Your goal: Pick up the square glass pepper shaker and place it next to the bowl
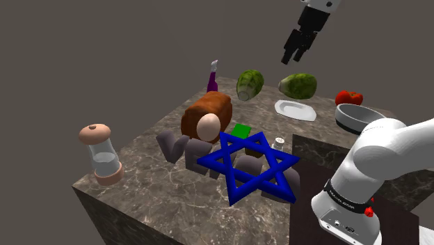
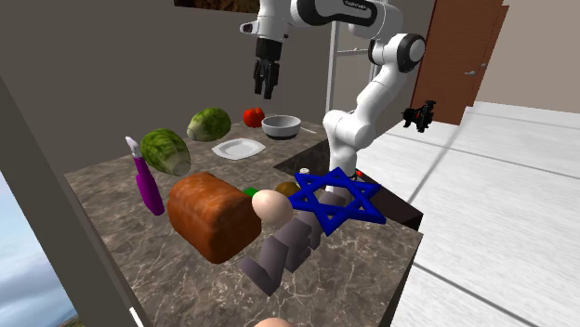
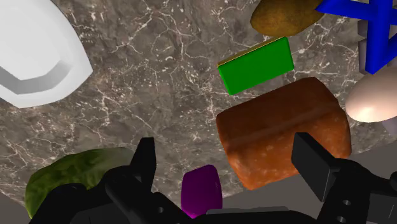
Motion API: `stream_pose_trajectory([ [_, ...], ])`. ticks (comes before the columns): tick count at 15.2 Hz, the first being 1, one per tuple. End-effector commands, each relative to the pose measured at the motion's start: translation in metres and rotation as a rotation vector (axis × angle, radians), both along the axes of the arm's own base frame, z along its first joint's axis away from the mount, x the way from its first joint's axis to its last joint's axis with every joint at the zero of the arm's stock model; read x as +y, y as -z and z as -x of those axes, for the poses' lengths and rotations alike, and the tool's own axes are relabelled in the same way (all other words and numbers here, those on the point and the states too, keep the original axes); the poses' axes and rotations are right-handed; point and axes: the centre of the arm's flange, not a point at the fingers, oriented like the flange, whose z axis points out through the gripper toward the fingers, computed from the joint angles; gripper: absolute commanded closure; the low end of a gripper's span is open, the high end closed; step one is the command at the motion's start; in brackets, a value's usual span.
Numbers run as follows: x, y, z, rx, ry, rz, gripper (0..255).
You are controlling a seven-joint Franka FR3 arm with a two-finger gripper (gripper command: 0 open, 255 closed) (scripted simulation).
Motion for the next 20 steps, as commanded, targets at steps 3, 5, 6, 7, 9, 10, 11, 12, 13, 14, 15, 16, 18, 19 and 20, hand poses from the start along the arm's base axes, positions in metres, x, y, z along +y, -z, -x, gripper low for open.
stream_pose_trajectory([
  [3, 0.014, 0.021, 0.003, 0.022, -0.016, 0.005, 0],
  [5, 0.028, 0.042, 0.006, 0.044, -0.033, 0.009, 0],
  [6, 0.035, 0.052, 0.008, 0.056, -0.041, 0.012, 0],
  [7, 0.042, 0.063, 0.01, 0.067, -0.049, 0.014, 0],
  [9, 0.055, 0.084, 0.015, 0.089, -0.066, 0.019, 0],
  [10, 0.062, 0.094, 0.017, 0.1, -0.074, 0.021, 0],
  [11, 0.068, 0.105, 0.02, 0.111, -0.082, 0.024, 0],
  [12, 0.075, 0.115, 0.023, 0.122, -0.09, 0.026, 0],
  [13, 0.082, 0.126, 0.026, 0.133, -0.099, 0.028, 0],
  [14, 0.088, 0.136, 0.029, 0.145, -0.107, 0.031, 0],
  [15, 0.094, 0.146, 0.033, 0.156, -0.115, 0.033, 0],
  [16, 0.101, 0.157, 0.036, 0.167, -0.123, 0.035, 0],
  [18, 0.113, 0.177, 0.044, 0.189, -0.14, 0.04, 0],
  [19, 0.12, 0.187, 0.048, 0.2, -0.148, 0.042, 0],
  [20, 0.126, 0.198, 0.052, 0.211, -0.156, 0.045, 0],
])
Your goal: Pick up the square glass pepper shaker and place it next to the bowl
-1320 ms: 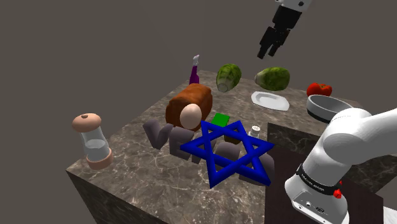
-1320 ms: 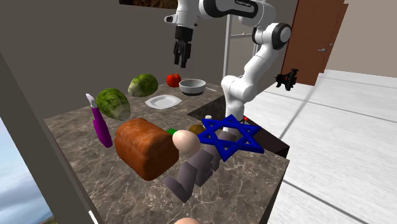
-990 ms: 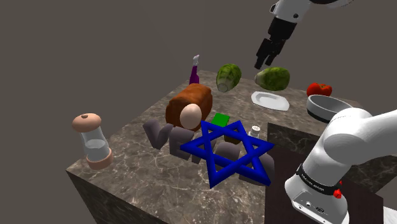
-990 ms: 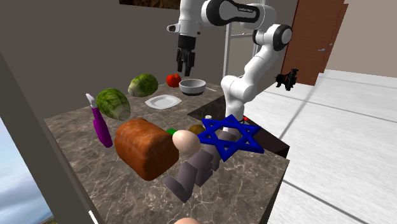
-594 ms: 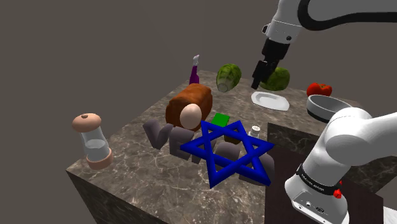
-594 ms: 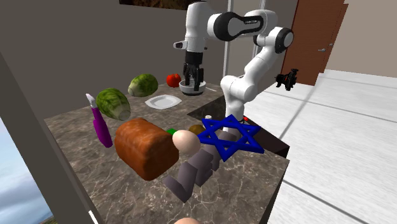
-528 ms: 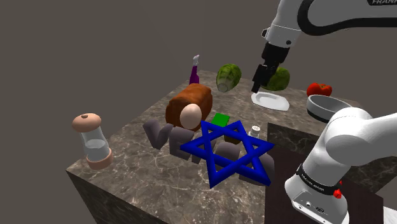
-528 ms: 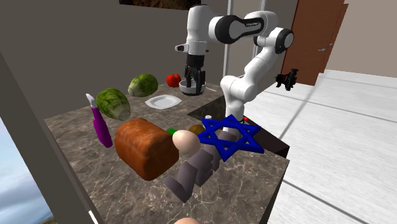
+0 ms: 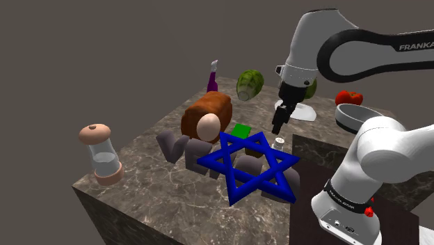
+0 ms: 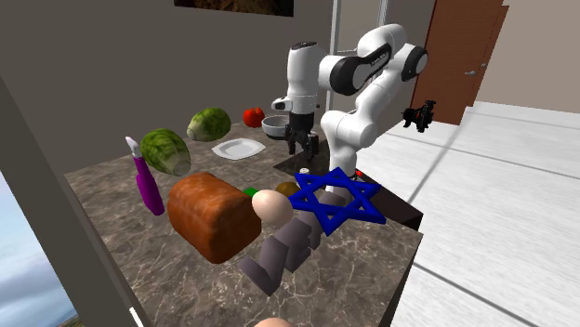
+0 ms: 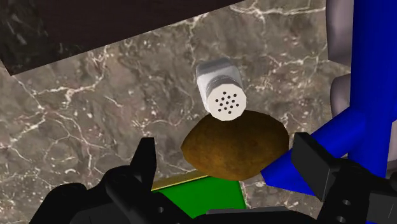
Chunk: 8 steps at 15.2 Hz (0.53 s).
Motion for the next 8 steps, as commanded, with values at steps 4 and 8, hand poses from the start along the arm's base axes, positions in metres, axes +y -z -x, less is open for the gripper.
stream_pose_trajectory([
  [4, 0.007, 0.028, 0.004, 0.013, -0.009, 0.003, 0],
  [8, 0.007, 0.052, 0.004, 0.013, -0.009, 0.003, 0],
])
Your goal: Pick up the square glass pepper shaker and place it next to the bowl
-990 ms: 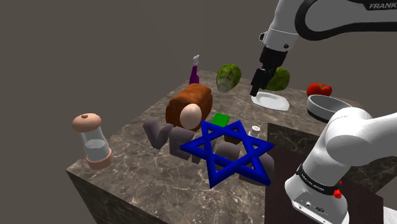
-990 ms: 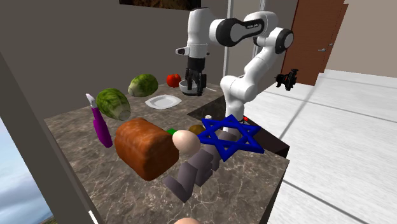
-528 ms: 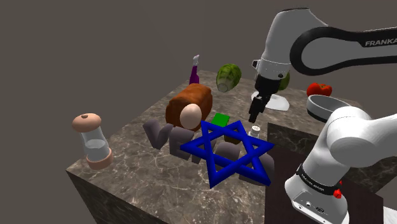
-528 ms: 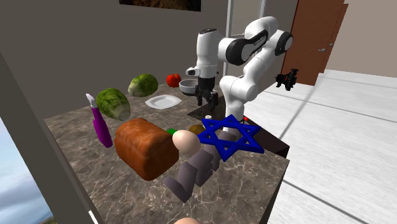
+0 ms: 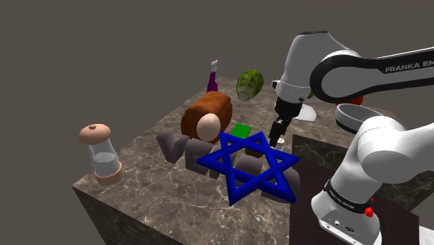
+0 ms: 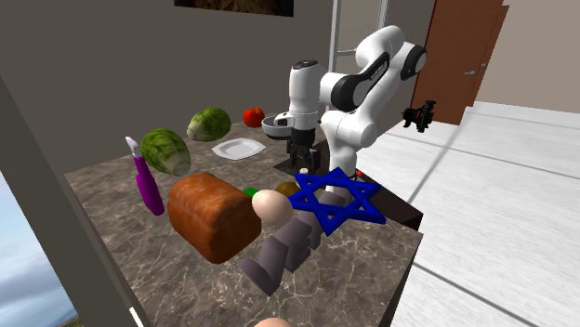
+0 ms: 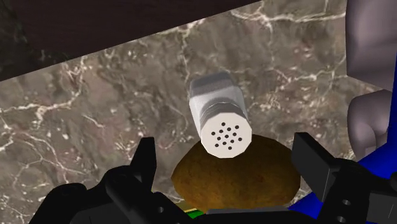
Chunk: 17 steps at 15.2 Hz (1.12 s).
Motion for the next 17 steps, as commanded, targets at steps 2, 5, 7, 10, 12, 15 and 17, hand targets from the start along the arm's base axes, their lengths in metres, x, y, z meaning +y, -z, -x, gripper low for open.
stream_pose_trajectory([
  [2, 0.0007, 0.006, 0.0003, -0.001, 0.0, 0.0, 0],
  [5, 0.0007, 0.006, 0.0003, -0.001, 0.0, 0.0, 0],
  [7, 0.0007, 0.006, 0.0003, -0.001, 0.0, 0.0, 0],
  [10, 0.0007, 0.006, 0.0003, -0.001, 0.0, 0.0, 255],
  [12, 0.0007, 0.006, 0.0003, -0.001, 0.0, 0.0, 255],
  [15, 0.0007, 0.006, 0.0003, -0.001, 0.0, 0.0, 255],
  [17, 0.0007, 0.0059, 0.0003, -0.001, 0.0, 0.0, 255],
])
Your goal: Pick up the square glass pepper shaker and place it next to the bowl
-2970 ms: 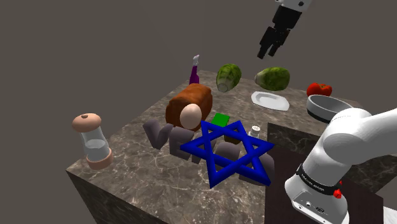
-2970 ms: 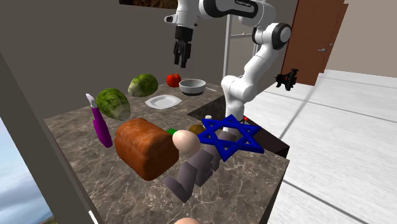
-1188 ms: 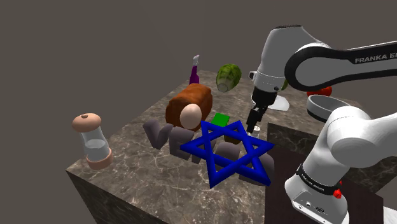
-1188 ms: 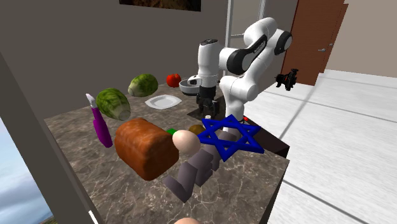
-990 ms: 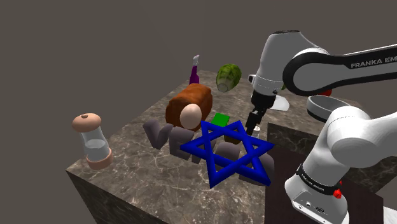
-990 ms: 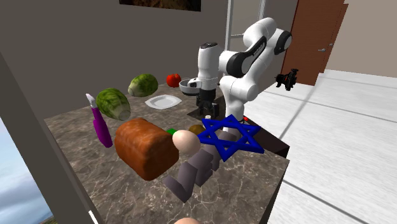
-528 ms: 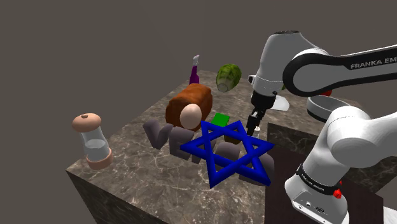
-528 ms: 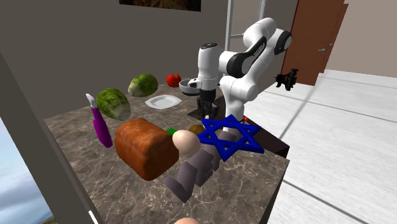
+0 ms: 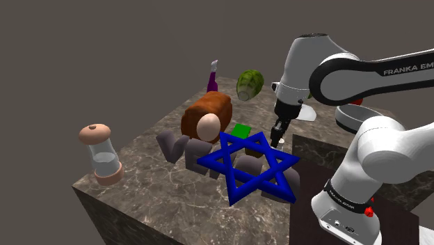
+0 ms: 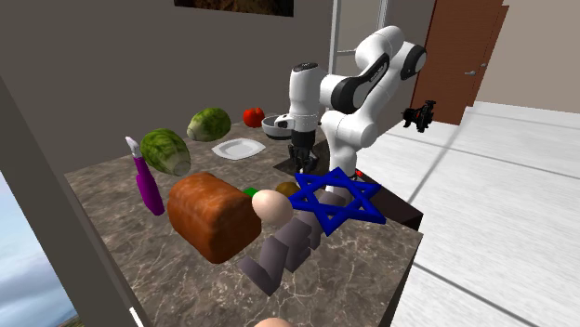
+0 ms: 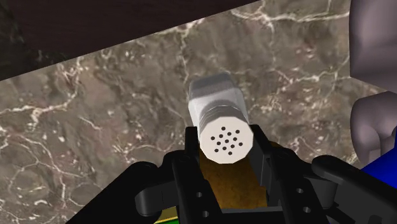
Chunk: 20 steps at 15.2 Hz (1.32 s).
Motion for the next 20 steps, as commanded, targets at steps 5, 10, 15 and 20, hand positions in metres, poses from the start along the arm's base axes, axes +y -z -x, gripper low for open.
stream_pose_trajectory([
  [5, 0.0, -0.021, 0.0, 0.0, 0.0, 0.0, 255],
  [10, 0.0, -0.047, 0.0, 0.0, 0.0, 0.0, 255],
  [15, 0.0, -0.074, 0.0, 0.0, 0.0, 0.0, 255],
  [20, 0.0, -0.1, 0.0, 0.0, 0.0, 0.0, 255],
])
